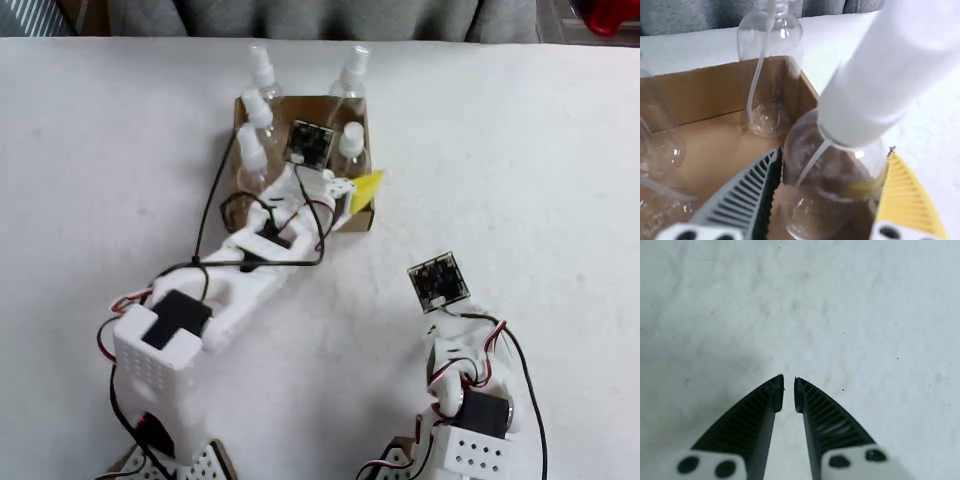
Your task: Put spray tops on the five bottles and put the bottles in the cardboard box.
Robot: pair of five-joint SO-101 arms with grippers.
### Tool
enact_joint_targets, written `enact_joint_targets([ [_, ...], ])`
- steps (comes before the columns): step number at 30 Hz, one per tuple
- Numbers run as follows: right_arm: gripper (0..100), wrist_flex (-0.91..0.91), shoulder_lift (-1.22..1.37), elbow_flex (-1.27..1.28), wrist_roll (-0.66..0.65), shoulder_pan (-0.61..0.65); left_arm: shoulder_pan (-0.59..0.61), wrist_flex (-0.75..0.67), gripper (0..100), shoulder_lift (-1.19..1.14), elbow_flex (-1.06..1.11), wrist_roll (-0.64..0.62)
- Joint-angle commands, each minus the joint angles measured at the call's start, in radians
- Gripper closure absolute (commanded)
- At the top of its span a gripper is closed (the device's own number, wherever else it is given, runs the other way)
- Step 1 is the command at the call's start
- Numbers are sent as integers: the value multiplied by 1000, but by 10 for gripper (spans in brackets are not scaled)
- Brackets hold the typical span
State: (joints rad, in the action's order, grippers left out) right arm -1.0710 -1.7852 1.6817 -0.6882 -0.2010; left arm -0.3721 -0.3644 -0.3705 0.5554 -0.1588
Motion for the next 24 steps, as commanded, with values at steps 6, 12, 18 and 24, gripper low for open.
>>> enact_joint_targets([
  [6, 984, -1, -1, 9, -6, 5, -2, 5, 697, 153, 17, -2],
  [12, 984, -1, -1, 9, -6, 5, -12, 5, 697, 191, 46, -3],
  [18, 984, 1, -1, 9, -6, 5, -25, 5, 697, 302, 115, -3],
  [24, 984, 1, -1, 9, -6, 5, -25, 5, 697, 415, 186, -3],
])
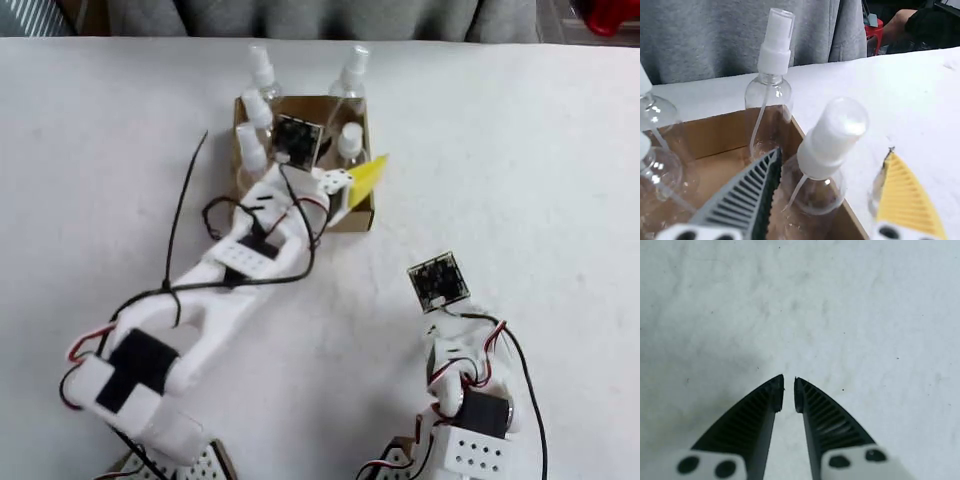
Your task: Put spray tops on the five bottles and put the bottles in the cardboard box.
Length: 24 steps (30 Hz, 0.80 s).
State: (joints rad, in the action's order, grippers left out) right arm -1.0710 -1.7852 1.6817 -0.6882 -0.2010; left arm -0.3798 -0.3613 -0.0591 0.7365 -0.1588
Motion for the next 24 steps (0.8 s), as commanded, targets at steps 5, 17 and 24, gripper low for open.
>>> enact_joint_targets([
  [5, 984, 1, -1, 9, -6, 5, -10, 3, 697, 183, 37, -3],
  [17, 984, 1, -1, 9, -6, 5, -18, 330, 698, 590, 138, 3],
  [24, 984, 1, -1, 9, -6, 4, -35, 623, 702, 828, 140, 2],
])
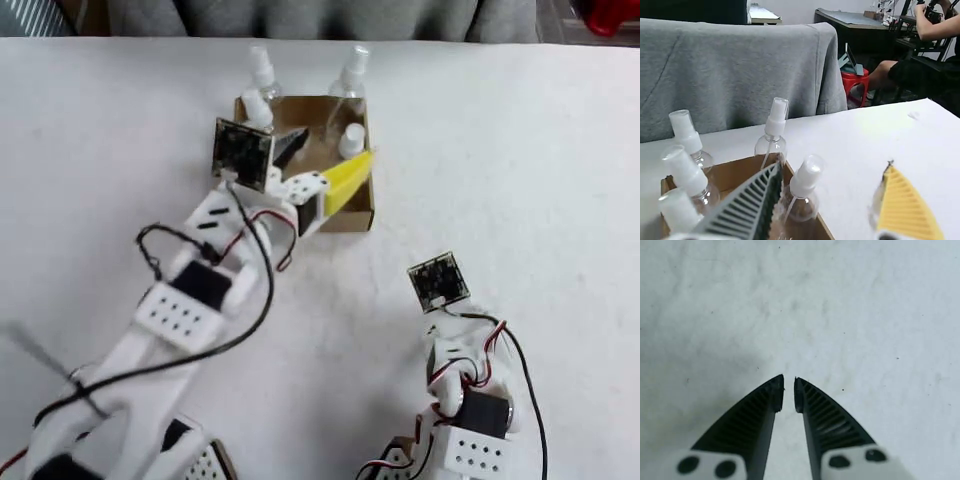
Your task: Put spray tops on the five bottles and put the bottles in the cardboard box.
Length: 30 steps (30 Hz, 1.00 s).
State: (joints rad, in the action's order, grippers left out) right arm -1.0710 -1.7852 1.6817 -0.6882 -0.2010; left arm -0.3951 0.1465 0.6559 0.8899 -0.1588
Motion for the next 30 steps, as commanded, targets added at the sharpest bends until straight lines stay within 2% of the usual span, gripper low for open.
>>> enact_joint_targets([
  [1, 984, 1, -1, 9, -6, 2, -21, 157, 702, 139, -14, -2],
  [12, 984, -1, -1, 9, -6, -2, 54, 529, 702, 423, 12, -2],
  [27, 984, -13, -1, 9, -6, -2, 249, 543, 702, 966, 443, 5],
  [30, 984, -13, -1, 9, -6, -2, 282, 588, 702, 1087, 517, 5],
])
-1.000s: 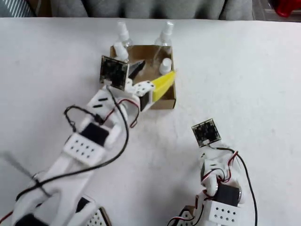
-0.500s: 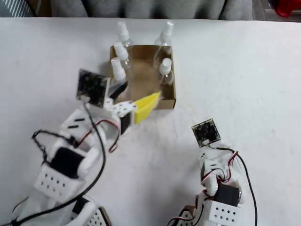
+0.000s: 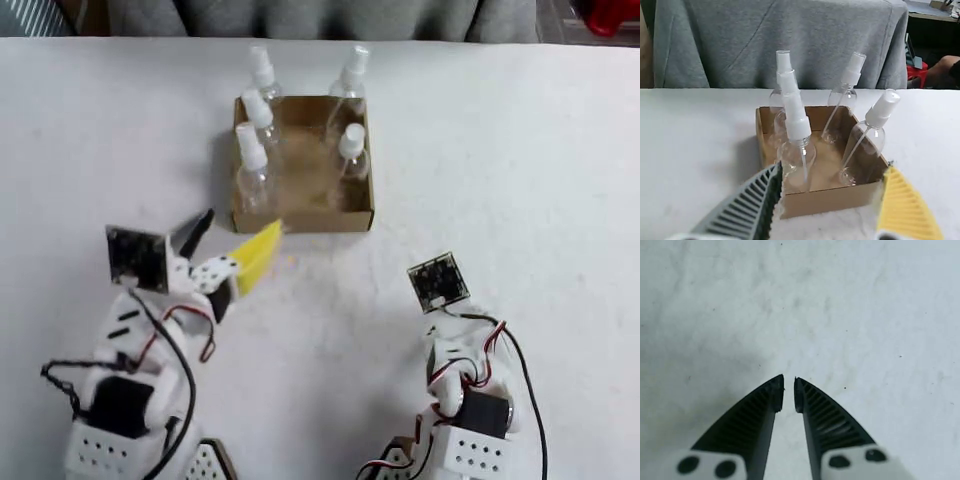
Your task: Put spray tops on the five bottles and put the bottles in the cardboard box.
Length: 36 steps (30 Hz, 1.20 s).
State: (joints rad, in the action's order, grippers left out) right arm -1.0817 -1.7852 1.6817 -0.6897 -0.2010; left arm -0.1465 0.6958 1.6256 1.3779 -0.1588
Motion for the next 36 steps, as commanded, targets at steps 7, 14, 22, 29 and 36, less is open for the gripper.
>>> enact_joint_targets([
  [7, 984, -2, -1, 9, -5, -4, 71, 152, 702, 202, 112, 6],
  [14, 984, -2, -1, 9, 0, -4, 87, 153, 702, 202, 267, 6],
  [22, 984, -2, -8, 9, 5, -4, 84, 239, 703, 200, 315, 6],
  [29, 984, -4, -4, 9, 5, 5, 77, 344, 717, 199, 315, 71],
  [36, 984, -4, -7, 9, 5, 5, 79, 361, 976, 196, 315, 155],
])
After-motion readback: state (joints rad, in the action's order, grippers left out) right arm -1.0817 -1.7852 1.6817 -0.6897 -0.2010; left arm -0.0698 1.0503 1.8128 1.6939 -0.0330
